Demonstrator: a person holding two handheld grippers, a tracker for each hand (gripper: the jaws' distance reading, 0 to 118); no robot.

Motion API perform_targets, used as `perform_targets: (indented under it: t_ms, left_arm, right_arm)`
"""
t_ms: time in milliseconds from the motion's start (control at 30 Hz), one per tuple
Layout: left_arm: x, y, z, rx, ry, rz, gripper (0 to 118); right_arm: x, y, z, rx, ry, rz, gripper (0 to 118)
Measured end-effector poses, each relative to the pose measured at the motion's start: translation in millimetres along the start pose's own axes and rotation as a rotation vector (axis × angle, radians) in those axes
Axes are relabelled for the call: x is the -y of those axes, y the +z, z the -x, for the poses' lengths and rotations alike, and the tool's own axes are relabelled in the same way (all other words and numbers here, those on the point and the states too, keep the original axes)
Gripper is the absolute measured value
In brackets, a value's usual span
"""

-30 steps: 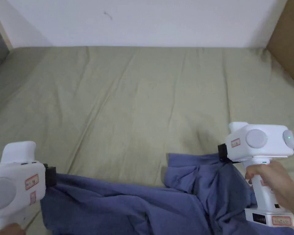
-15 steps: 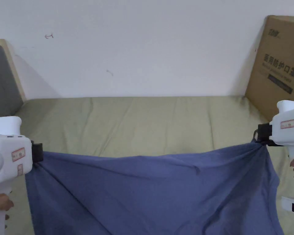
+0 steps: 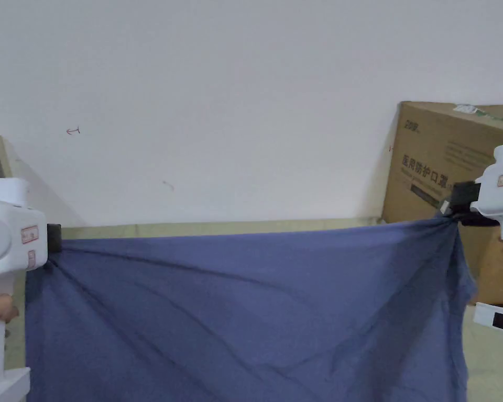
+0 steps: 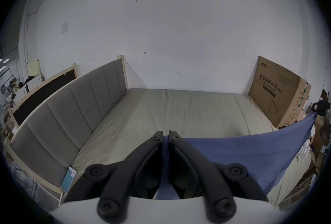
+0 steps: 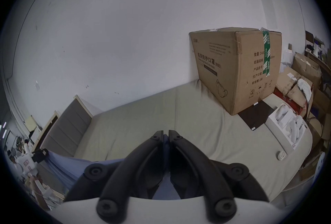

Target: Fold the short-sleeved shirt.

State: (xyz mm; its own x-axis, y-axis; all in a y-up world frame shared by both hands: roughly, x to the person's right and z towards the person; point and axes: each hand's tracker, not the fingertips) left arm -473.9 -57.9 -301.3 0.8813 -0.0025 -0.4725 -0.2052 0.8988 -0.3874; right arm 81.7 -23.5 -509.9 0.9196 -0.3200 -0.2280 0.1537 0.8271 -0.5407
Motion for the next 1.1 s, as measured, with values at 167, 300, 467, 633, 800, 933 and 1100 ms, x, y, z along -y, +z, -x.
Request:
perform_targets:
  t_ms: [167, 300, 467, 633, 800, 933, 1100]
  left_arm:
    - [-49.8, -16.1, -2.6, -0.011, 0.018, -0.045, 4]
    - [-104.1, -29.7, -2.6, -0.014, 0.046, -0.092, 4]
    - [-176.1, -60.4, 2.3, -0.031, 0.065, -0.157, 4]
    - [-241.6, -95.5, 1.5, -0.084, 0.08, -0.222, 4]
    - [-285.8, -113.8, -5.9, -0.122, 0.014, -0.304, 4]
    - [-292.5, -121.2, -2.4, -0.175, -0.027, -0.383, 4]
    - [-258.2, -145.5, 1.7, -0.19, -0.007, -0.337, 4]
  right_arm:
    - [-37.9, -7.1, 30.8, 0.01, 0.045, -0.045, 5]
    - [-87.5, -25.0, 49.9, 0.012, 0.048, -0.092, 5]
    - [-156.2, -46.3, 81.5, 0.01, 0.058, -0.154, 5]
    - [-213.2, -62.6, 115.5, 0.009, 0.025, -0.224, 5]
    - [-253.0, -73.0, 139.0, 0.005, 0.035, -0.283, 5]
    - [-255.0, -78.3, 148.7, -0.036, 0.099, -0.327, 5]
    - [-211.7, -115.5, 147.1, -0.043, 0.113, -0.26, 5]
